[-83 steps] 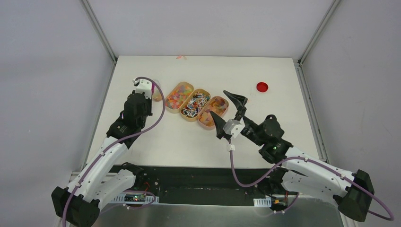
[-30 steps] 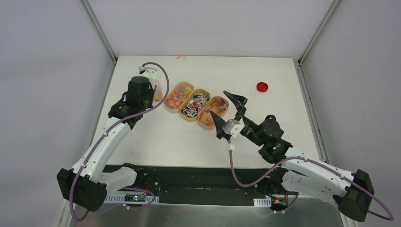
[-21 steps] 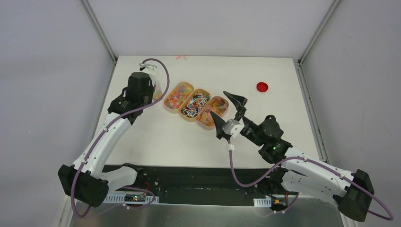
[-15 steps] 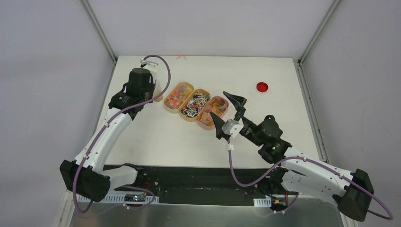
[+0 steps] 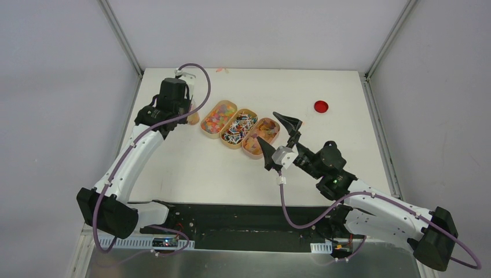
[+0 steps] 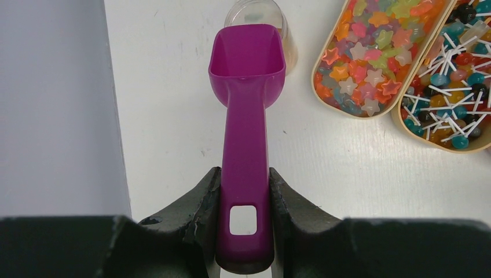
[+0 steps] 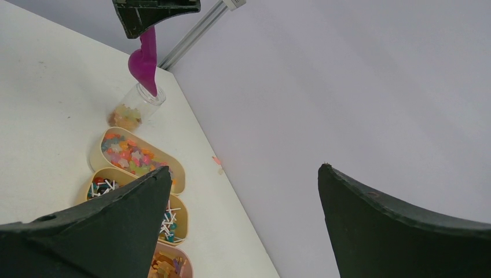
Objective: Pack the candies
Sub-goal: Place the fake candies in the packing bottle.
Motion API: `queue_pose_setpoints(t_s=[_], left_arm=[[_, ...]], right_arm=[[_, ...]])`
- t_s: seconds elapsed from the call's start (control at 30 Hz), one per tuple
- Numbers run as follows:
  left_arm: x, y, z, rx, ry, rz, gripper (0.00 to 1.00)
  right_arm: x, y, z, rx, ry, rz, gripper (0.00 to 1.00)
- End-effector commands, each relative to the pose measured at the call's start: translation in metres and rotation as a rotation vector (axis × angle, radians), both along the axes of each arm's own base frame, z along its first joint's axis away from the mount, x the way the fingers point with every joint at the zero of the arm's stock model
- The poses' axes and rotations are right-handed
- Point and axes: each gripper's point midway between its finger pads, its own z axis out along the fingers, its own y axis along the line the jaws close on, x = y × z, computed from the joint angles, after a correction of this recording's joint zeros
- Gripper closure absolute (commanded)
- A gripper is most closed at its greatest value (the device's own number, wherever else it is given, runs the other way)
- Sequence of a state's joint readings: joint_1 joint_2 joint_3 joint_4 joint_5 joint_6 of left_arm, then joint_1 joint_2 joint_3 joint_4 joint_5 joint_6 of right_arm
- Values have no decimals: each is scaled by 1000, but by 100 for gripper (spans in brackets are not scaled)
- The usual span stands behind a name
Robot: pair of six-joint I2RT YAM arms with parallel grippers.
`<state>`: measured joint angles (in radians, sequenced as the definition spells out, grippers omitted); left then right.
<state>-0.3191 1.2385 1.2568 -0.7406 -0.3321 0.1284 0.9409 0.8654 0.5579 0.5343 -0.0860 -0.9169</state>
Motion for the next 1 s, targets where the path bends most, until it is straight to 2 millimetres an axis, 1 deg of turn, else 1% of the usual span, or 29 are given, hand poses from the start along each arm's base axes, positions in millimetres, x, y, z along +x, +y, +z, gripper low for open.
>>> queue_pose_setpoints(t_s=[0.0, 0.23, 0.47, 0.67, 0.83, 0.93, 0.97], left_arm=[[5, 1, 20, 5, -17, -8, 100], [3, 6, 24, 30, 37, 19, 100], [6, 3, 24, 53, 99, 3, 100], [16, 2, 27, 82, 132, -3, 100], [26, 7, 33, 129, 144, 21, 100], [33, 1, 35, 119, 154, -5, 100], [33, 0, 33, 120, 171, -10, 100]], right_arm=[[0, -2, 11, 44, -16, 0, 0], [-1, -1, 12, 45, -15, 8, 1], [-1, -2, 11, 48, -12, 5, 0], [-1, 0, 9, 46, -5, 14, 1], [-2, 1, 9, 46, -5, 16, 0], [-2, 1, 8, 45, 0, 18, 1], [-2, 1, 8, 46, 0, 18, 0]])
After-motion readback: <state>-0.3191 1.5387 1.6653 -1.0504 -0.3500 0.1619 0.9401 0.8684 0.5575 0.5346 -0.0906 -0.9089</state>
